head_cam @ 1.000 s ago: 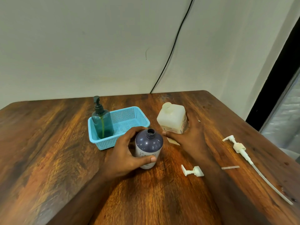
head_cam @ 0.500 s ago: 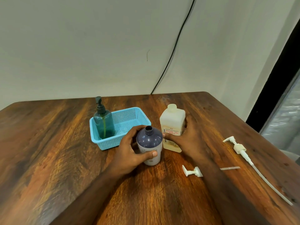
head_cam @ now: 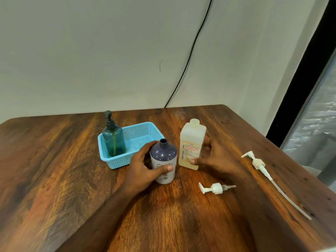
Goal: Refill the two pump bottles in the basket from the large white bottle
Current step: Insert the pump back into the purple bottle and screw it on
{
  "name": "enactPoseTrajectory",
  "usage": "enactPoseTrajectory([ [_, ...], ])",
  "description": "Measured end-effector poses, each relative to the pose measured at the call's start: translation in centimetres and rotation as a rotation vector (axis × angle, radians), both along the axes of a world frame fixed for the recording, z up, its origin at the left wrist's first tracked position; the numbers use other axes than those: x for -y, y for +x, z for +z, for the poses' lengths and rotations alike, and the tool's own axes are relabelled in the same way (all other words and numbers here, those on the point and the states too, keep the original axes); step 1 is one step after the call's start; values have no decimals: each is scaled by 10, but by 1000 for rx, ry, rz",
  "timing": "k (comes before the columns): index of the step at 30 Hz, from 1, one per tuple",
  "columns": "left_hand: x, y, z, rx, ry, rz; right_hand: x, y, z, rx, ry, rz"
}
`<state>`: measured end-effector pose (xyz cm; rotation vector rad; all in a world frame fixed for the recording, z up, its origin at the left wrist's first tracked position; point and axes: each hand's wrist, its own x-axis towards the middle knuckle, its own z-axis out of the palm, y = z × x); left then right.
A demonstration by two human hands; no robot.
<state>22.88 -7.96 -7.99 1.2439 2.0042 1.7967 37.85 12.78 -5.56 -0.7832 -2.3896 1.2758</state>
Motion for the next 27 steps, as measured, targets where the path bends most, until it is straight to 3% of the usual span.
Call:
enactPoseTrajectory([
  [6,0,4,-2,20,-18,-58,1,57,4,67,68,-111],
  [13,1,8,-5,96,3,-135,14,85,2,108,157,63],
  [27,-7,24,-10,95,-54,-185,24,90,-14,301,301,90],
])
